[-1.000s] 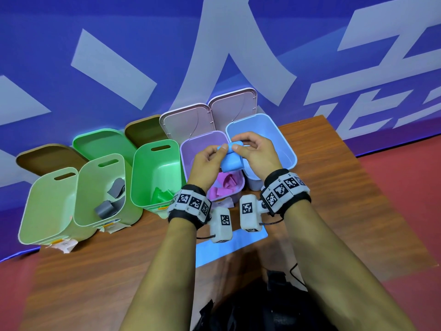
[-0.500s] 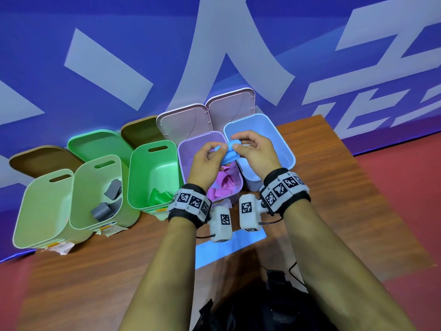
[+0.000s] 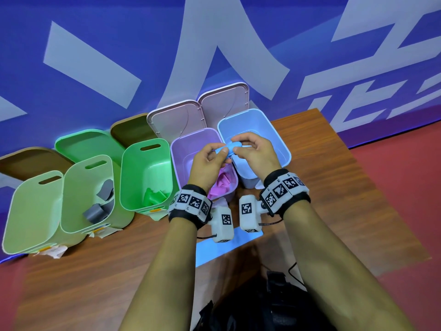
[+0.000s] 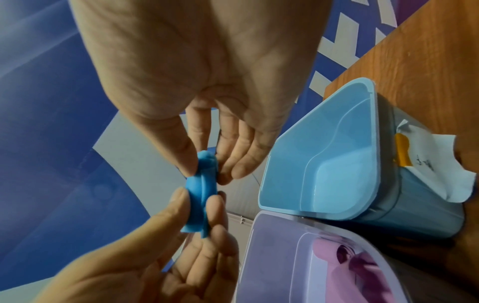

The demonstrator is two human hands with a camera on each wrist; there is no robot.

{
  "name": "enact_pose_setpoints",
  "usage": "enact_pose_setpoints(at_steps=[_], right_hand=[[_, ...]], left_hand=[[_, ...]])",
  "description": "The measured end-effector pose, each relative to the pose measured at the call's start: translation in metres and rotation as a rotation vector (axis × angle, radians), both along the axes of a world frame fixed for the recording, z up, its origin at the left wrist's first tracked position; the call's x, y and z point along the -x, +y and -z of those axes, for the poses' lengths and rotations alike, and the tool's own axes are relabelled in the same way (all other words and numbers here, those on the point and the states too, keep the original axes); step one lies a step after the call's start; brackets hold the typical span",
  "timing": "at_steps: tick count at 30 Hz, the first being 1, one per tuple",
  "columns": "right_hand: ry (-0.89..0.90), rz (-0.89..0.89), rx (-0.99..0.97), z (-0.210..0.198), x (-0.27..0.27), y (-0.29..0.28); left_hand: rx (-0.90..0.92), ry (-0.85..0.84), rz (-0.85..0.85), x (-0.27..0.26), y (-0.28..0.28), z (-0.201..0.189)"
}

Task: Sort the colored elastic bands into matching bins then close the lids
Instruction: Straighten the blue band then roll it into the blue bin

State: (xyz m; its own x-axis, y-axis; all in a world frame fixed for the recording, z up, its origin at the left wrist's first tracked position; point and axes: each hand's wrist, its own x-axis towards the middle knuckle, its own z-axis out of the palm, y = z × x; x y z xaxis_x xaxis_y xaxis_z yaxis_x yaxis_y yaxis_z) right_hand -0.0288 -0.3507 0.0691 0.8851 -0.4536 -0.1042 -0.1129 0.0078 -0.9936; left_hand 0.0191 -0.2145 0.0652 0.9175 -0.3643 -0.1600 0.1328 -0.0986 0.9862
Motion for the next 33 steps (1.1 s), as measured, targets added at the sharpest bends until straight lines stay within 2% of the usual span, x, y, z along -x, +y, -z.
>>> enact_pose_setpoints(at_steps=[7,13,19,25,33], right_hand=[[0.075,0.009,-0.079,0.015,0.000,-0.008],[0.149,0.033,0.002,0.035,-0.007,-0.020],[0.242,0.051,0.193,0.055,-0.016,-0.023],[0.254,0.058,0.090,0.060,-0.021,-0.034],[0.305,0.050,0.056,0.064,-0.022,-0.036]], left_hand=[[0.071,0.066,0.053,-0.004,-0.011,0.012],[-0.044,0.119,0.103,-0.013,-0.018,0.034],[-0.265,0.058,0.194,-0.024,-0.031,0.053],[-0.214,0.040,0.188,-0.031,-0.034,0.059],[-0.437,-0.162,0.223,-0.034,-0.041,0.064]])
